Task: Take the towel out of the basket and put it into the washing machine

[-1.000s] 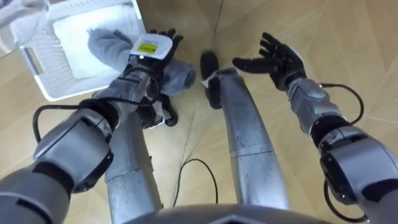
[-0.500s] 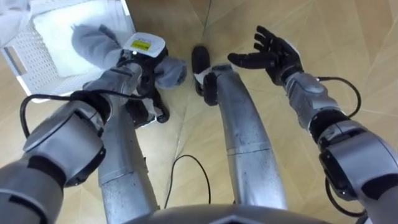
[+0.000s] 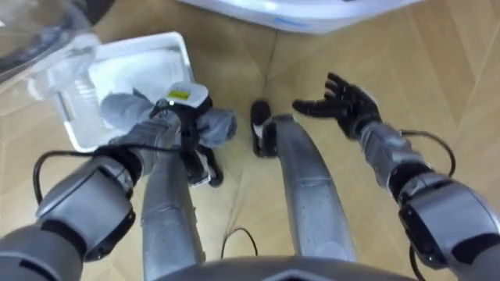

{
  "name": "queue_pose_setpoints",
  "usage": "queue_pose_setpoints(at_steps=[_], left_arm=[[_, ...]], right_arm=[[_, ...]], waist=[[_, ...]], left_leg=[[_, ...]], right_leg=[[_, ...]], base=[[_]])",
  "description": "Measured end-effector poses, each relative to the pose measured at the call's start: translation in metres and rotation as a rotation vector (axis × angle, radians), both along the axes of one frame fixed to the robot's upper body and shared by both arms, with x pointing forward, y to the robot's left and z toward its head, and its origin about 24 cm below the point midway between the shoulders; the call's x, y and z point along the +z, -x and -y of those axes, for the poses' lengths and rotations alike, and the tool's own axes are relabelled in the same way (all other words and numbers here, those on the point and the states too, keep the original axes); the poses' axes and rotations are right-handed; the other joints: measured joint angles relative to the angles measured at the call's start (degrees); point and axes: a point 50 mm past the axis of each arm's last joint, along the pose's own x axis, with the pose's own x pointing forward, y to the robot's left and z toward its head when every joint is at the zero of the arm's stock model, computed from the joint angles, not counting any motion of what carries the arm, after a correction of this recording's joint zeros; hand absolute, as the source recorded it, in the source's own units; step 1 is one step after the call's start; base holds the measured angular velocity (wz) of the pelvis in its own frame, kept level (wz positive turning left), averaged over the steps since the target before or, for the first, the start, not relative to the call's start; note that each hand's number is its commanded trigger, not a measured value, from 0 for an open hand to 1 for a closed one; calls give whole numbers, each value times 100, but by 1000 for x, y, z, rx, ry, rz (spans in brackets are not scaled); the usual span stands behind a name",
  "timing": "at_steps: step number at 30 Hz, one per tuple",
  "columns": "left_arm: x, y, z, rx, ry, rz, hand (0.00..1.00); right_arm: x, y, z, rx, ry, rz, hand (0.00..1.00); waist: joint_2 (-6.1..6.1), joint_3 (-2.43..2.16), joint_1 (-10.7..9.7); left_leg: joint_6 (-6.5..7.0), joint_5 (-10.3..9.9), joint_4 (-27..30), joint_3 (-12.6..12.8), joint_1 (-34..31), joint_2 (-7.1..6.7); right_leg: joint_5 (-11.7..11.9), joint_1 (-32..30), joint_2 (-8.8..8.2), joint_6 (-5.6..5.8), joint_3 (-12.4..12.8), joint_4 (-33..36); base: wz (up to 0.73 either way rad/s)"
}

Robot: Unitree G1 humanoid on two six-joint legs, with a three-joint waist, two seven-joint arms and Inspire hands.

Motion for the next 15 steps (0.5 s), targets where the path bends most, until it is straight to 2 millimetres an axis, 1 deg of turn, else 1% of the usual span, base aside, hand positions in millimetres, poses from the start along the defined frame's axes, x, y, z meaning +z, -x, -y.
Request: queue_pose_setpoints(at_steps=[1, 3, 4, 5, 7, 9, 11, 13, 15], left_arm=[[2, -1, -1, 9, 22, 34, 100], [6, -1, -4, 42, 74, 101, 100], [8, -2, -6, 54, 89, 125, 100], [11, -3, -8, 74, 116, 170, 100], [17, -6, -12, 145, 187, 248, 100], [21, -8, -14, 202, 249, 294, 100], [24, -9, -14, 251, 315, 322, 100], [28, -8, -14, 347, 448, 355, 100], [30, -9, -11, 409, 536, 372, 100]], right_arm=[[-3, 5, 1, -5, 0, -11, 0], [-6, 9, 3, -11, 3, -23, 0], [-7, 10, 3, -12, 4, -24, 0], [-7, 11, 4, -16, 8, -20, 0], [-7, 11, 5, -18, 13, -18, 0], [-7, 11, 4, -8, 17, -18, 0], [-7, 11, 4, -4, 16, -17, 0], [-5, 9, 4, 18, 31, -10, 0], [-5, 8, 4, 24, 35, -3, 0]], waist=[[10, -6, 45], [49, -27, 91], [51, -28, 115], [53, -32, 192], [54, -32, 257], [53, -32, 333], [53, -32, 372], [54, -32, 422], [52, -34, 506]], left_leg=[[-11, 63, -169, -32, 186, -61], [-8, 125, -352, -35, 435, -97], [-12, 138, -397, -31, 514, -106], [-23, 155, -469, -17, 650, -118], [-31, 197, -588, -17, 875, -174], [-46, 217, -663, -16, 998, -174], [-48, 234, -709, -22, 1102, -175], [-60, 243, -735, -41, 1196, -165], [-64, 246, -738, -69, 1224, -166]], right_leg=[[20, 202, -31, 13, -30, -128], [45, 466, -58, 31, -84, -245], [50, 535, -60, 35, -93, -277], [68, 654, -64, 34, -110, -316], [78, 835, -153, 27, -203, -316], [85, 979, -143, 14, -236, -417], [96, 1085, -170, -4, -300, -437], [107, 1206, -161, -22, -342, -503], [117, 1254, -174, -39, -397, -513]], base=[[22], [15], [0], [0], [5], [3], [5], [0], [3]])
